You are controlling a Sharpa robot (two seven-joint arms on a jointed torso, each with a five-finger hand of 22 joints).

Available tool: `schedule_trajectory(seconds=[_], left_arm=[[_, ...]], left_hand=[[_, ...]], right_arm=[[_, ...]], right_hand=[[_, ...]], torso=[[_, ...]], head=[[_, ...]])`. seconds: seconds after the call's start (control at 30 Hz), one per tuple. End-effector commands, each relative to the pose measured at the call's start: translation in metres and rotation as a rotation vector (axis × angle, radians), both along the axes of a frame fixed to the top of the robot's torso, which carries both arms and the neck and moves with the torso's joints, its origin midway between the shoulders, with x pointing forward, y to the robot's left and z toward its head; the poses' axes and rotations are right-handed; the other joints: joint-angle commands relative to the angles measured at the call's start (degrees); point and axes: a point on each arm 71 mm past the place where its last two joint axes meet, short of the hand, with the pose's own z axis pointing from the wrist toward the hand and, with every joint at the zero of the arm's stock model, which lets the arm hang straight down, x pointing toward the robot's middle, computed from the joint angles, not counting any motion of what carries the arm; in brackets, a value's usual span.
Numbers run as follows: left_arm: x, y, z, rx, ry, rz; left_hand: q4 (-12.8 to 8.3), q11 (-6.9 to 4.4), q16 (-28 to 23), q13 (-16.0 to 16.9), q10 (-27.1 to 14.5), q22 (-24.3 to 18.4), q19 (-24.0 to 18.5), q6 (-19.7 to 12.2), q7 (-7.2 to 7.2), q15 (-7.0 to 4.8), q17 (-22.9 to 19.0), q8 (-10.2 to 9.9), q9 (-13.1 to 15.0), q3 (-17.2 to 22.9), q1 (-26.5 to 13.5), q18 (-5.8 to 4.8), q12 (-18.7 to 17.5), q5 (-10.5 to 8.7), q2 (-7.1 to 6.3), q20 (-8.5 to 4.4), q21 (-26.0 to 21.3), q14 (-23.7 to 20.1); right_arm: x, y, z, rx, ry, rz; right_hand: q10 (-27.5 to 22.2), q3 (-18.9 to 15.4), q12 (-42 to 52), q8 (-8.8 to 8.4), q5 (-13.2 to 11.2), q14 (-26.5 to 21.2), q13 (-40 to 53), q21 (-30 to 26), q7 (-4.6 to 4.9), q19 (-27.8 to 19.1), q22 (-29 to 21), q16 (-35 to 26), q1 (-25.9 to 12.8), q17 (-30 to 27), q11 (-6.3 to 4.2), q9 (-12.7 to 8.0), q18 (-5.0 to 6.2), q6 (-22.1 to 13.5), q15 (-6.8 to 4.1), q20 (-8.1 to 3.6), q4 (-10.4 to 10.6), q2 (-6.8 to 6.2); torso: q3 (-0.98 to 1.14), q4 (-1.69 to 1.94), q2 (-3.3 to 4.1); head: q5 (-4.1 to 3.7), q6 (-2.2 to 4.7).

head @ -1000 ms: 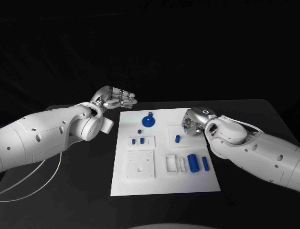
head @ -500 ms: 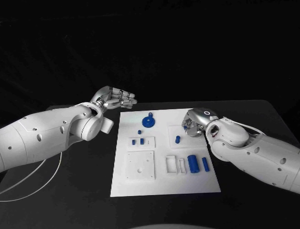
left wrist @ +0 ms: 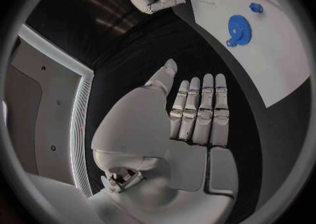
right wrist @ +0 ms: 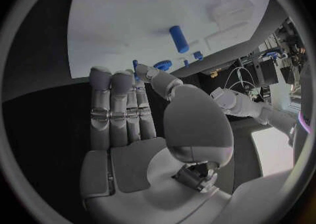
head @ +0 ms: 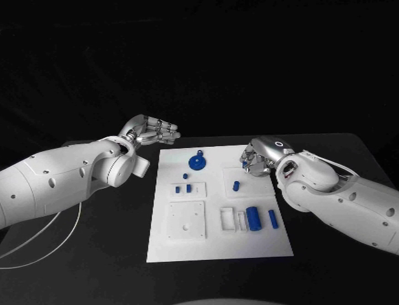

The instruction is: Assemble the parts on the task board

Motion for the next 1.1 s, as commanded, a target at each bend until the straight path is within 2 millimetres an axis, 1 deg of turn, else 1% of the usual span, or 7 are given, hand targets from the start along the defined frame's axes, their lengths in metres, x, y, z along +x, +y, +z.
schedule_trajectory(seconds=[0.03,0.27,0.43,0.5,0.67,0.83,1.1], left_arm=[[0.001,-0.002,0.001,-0.012,-0.001,-0.01],[0.003,0.002,0.004,-0.01,-0.016,0.013],[0.005,0.0,0.012,-0.011,-0.037,0.017],[0.005,-0.001,0.014,-0.012,-0.044,0.016],[0.006,-0.006,0.015,-0.017,-0.051,0.011],[0.008,-0.012,0.016,-0.02,-0.055,0.007],[0.011,-0.018,0.016,-0.023,-0.058,0.005]], left_hand=[[-0.4,-0.11,-0.1,-0.1,-0.1,0.0,0.4,0.3,-0.07,-0.08,-0.1,0.1,0.0,0.0,-0.2,0.16,-0.2,0.3,0.21,0.02,0.3,0.0],[-0.4,-0.11,-0.1,0.0,-0.1,-0.5,0.4,0.3,-0.07,-0.08,0.0,0.1,0.0,-0.1,-0.2,0.17,-0.2,0.25,0.18,0.05,0.4,0.0],[-0.3,-0.11,-0.1,0.0,-0.1,-0.6,0.4,0.4,-0.1,-0.08,0.0,0.1,0.0,-0.1,-0.2,0.15,-0.1,0.18,0.14,0.06,0.4,0.0],[-0.3,-0.11,-0.1,0.0,-0.1,-0.6,0.4,0.4,-0.1,-0.08,0.0,0.1,0.0,-0.1,-0.2,0.15,-0.1,0.18,0.14,0.06,0.4,0.0],[-0.1,-0.15,-0.1,-0.1,0.0,-0.8,0.4,0.4,-0.12,-0.13,0.0,0.1,0.0,0.0,0.1,0.12,-0.2,0.23,0.11,0.01,0.4,0.1],[-0.1,-0.15,-0.1,-0.1,0.0,-0.8,0.4,0.4,-0.12,-0.13,0.0,0.1,0.0,0.0,0.1,0.12,-0.2,0.23,0.11,0.01,0.4,0.1],[0.2,-0.17,-0.1,-0.1,0.0,-1.0,0.5,0.4,-0.13,-0.13,0.0,0.1,0.0,0.0,0.1,0.08,-0.2,0.26,0.15,0.0,0.5,0.1]], right_arm=[[-0.004,0.005,0.005,0.058,-0.003,0.024],[-0.023,0.023,0.011,0.116,0.016,0.094],[-0.039,0.041,0.014,0.141,0.028,0.152],[-0.046,0.049,0.015,0.149,0.024,0.176],[-0.059,0.065,0.016,0.16,0.012,0.227],[-0.072,0.083,0.007,0.155,0.005,0.275],[-0.087,0.105,-0.016,0.143,0.012,0.329]], right_hand=[[0.3,0.2,0.3,0.18,-0.1,0.1,0.1,0.1,0.08,2.4,1.0,-0.3,0.2,0.1,-0.08,0.1,1.1,0.5,-0.32,-0.3,0.2,0.26],[0.3,0.1,0.2,0.18,-0.9,0.2,0.0,-0.1,0.1,2.4,1.1,-0.5,0.3,0.0,-0.08,0.0,1.24,0.5,-0.29,-0.21,0.2,0.4],[0.3,0.1,0.2,0.18,-1.3,0.2,0.0,-0.1,0.1,2.4,1.1,-0.5,0.4,0.0,-0.07,0.0,1.2,0.5,-0.28,-0.2,0.2,0.48],[0.3,0.1,0.2,0.17,-1.3,0.2,0.0,-0.2,0.1,2.4,1.1,-0.5,0.4,0.0,-0.07,0.0,1.2,0.5,-0.28,-0.2,0.2,0.5],[0.3,0.1,0.2,0.17,-1.3,0.2,0.0,-0.2,0.1,2.4,1.1,-0.5,0.4,0.0,-0.07,0.0,1.2,0.5,-0.28,-0.2,0.2,0.5],[0.3,0.1,0.2,0.19,-1.3,0.3,0.0,0.0,0.08,2.4,1.2,-0.5,0.4,0.1,-0.08,0.0,1.16,0.6,-0.29,-0.21,0.1,0.47],[0.4,0.2,0.2,0.18,-1.5,0.3,0.0,0.1,0.07,2.5,1.3,-0.6,0.5,0.1,-0.09,-0.1,1.14,0.6,-0.26,-0.21,0.0,0.43]], torso=[[-0.05,0.01,-0.02],[-0.1,0.06,-0.08],[-0.03,0.09,-0.1],[-0.07,0.17,-0.16],[-0.24,0.1,-0.23],[-0.4,-0.03,-0.47],[-0.37,0.01,-0.54]], head=[[0.17,0.15],[1.41,0.22],[2.85,-0.1],[3.37,-0.23],[4.82,-0.6],[6.29,-1.13],[7.8,-1.79]])
